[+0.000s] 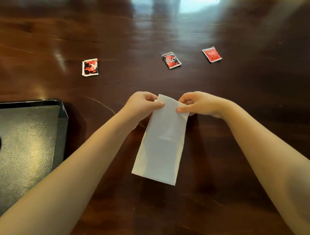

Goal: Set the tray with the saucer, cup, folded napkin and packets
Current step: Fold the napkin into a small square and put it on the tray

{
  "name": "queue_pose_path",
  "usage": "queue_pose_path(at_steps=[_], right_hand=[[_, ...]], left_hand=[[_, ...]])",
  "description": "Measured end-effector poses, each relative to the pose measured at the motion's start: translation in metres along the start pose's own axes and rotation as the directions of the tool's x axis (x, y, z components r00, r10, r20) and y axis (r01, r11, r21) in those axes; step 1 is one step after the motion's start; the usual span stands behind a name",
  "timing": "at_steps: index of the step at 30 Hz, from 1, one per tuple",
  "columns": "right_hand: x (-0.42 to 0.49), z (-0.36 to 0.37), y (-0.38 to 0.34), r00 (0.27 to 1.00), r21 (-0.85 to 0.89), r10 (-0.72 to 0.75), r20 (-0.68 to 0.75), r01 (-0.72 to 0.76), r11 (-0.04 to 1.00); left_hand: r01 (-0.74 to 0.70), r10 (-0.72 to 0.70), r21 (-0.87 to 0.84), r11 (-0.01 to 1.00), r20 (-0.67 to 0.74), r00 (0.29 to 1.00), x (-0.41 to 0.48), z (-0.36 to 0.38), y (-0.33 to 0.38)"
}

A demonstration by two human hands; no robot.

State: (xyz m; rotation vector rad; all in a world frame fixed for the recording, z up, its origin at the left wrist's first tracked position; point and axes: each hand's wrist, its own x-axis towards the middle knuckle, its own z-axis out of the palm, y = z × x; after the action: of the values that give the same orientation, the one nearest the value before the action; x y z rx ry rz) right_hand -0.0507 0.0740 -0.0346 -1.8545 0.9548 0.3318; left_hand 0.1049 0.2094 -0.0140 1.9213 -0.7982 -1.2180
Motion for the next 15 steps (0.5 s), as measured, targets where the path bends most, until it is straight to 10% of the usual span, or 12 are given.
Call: queue_pose_path(at_steps=[6, 15], right_hand=[[-0.04, -0.04, -0.033, 0.983, 0.153, -0.156, -0.096, 0.169, 0.974], [-0.091, -0.018, -0.08, 0.759, -0.223, -0.467, -0.453, 0.411, 0.884]], left_hand=[[-0.23, 0.231, -0.168, 0.959, -0.013, 0.973, -0.018, -0.02, 0.048], [-0.632, 0.625, -0.054, 0.773, -0.111, 0.773, -0.053, -0.043, 0.034]])
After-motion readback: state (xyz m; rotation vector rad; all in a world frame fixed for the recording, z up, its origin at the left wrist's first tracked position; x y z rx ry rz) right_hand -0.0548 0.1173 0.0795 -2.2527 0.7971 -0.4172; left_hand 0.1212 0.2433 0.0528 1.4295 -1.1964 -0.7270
